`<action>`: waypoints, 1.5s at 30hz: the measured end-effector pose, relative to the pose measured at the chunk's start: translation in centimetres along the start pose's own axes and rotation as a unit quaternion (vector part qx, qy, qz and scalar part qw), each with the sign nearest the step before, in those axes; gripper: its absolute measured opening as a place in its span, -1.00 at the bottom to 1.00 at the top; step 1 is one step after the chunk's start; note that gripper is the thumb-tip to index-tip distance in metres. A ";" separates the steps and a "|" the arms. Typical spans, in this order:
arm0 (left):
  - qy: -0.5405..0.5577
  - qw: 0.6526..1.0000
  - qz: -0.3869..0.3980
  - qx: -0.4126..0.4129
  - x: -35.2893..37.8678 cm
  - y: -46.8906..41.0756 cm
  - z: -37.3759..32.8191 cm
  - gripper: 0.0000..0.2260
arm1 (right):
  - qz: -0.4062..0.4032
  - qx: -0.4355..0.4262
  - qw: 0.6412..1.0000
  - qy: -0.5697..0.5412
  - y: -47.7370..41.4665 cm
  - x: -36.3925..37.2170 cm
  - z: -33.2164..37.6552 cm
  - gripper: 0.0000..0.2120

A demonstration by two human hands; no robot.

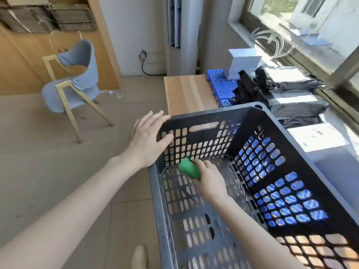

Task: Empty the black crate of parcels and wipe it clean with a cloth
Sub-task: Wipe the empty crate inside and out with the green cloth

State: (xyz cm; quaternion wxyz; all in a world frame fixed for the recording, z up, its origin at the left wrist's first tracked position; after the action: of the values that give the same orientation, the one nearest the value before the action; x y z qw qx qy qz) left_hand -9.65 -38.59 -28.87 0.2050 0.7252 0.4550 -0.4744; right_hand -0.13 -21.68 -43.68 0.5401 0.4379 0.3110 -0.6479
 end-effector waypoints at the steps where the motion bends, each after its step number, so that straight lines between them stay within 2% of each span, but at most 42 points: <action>1: 0.010 1.000 0.006 -0.005 0.2 0.0 0.2 -0.54 | -0.012 -0.007 1.000 0.005 -0.4 1.0 0.1 -0.37; 4: -0.009 1.000 0.011 -0.005 0.4 -0.1 0.4 -0.53 | -0.040 -0.034 0.998 0.017 -1.4 4.0 1.1 -0.38; 9: -0.041 0.999 0.019 -0.011 0.2 -0.2 0.2 -0.52 | 0.003 -0.087 0.996 0.021 -1.4 9.5 3.6 -0.47; 11: -0.075 0.997 0.028 0.015 0.2 -0.4 -0.3 -0.47 | -0.013 -0.116 0.993 0.023 -0.8 10.2 4.1 -0.55; 15: -0.150 0.980 0.069 0.114 0.7 -0.9 -2.1 -0.38 | -0.020 -0.192 0.979 0.064 -0.9 10.8 3.6 -0.57; 17: -0.161 0.975 0.097 0.122 1.2 -1.1 -2.1 -0.38 | -0.007 -0.220 0.973 0.068 -1.3 11.5 3.4 -0.59; 23: -0.162 0.974 0.123 0.103 1.3 -1.2 -1.9 -0.37 | -0.009 -0.233 0.970 0.068 -1.9 10.4 3.0 -0.32; 25: -0.157 0.974 0.129 0.097 1.3 -1.2 -1.9 -0.37 | -0.017 -0.210 0.975 0.077 -2.2 9.8 1.5 -0.31; 29: -0.114 0.982 0.128 0.073 1.3 -1.8 -1.9 -0.38 | -0.053 -0.075 0.993 0.072 -2.5 7.8 -2.9 -0.38; 32: -0.062 0.991 0.107 0.040 1.2 -2.1 -1.8 -0.46 | -0.073 0.005 0.996 0.048 -2.5 7.8 -2.8 -0.38; 38: -0.097 0.993 0.038 0.059 1.3 -1.7 -2.0 -0.49 | -0.072 0.002 0.997 -0.025 -2.8 10.1 2.8 -0.35; 40: -0.096 0.993 0.034 0.059 1.3 -1.8 -2.0 -0.48 | -0.077 -0.039 0.996 -0.027 -2.6 10.3 2.9 -0.31; 42: -0.094 0.993 0.031 0.058 1.2 -1.8 -2.0 -0.46 | -0.046 -0.159 0.986 0.000 -1.8 10.5 3.2 -0.29; 44: -0.090 0.994 0.032 0.055 1.1 -1.7 -2.0 -0.45 | -0.013 -0.305 0.949 0.075 -0.9 10.6 3.1 -0.35; 45: -0.089 0.994 0.033 0.053 1.1 -1.7 -2.0 -0.44 | -0.007 -0.342 0.933 0.109 -1.1 10.2 2.4 -0.39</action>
State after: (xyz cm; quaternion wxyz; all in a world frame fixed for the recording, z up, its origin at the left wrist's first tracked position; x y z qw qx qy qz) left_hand -9.95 -35.82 -28.68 0.2215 0.7047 0.3845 -0.5536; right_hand -2.05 -27.92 -51.95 0.6157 0.2924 0.5740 -0.4538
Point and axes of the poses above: each hand's wrist, its own y-axis away from the middle knuckle, its own x-axis out of the palm, z = x × y, the point moved 6 cm from there along -y, towards the middle knuckle, and after that the axes turned 1 degree about -x, right-handed, at the moved point
